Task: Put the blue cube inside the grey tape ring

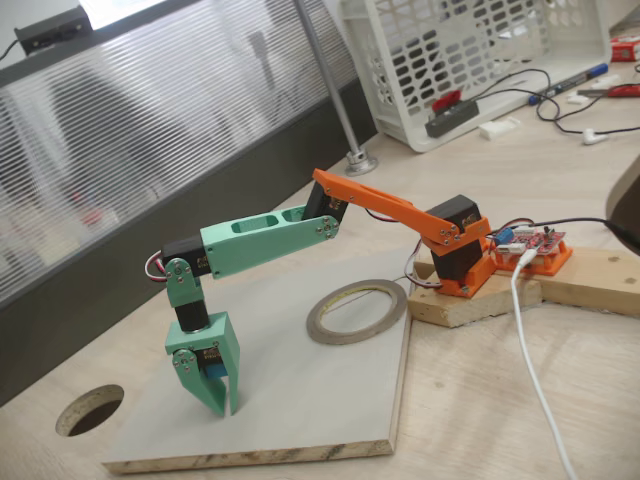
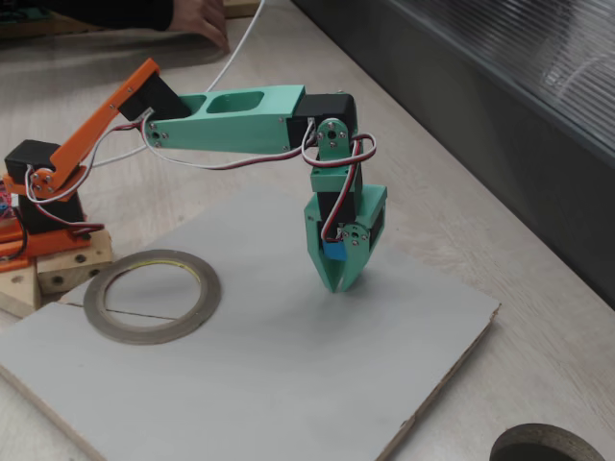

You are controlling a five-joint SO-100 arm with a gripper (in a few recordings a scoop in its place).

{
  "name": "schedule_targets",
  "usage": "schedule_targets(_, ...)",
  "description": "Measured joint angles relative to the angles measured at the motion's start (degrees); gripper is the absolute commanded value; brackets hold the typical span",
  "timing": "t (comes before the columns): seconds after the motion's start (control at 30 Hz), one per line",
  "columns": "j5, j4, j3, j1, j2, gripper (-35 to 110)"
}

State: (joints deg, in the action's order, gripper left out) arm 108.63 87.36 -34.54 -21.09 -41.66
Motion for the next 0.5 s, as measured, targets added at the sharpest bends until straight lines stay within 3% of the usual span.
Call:
schedule_targets(0.33, 0.0, 0.3, 0.0, 0.1, -0.8, -1)
schedule_targets(0.5, -0.2, 0.4, -0.8, 1.0, -10.8, -1)
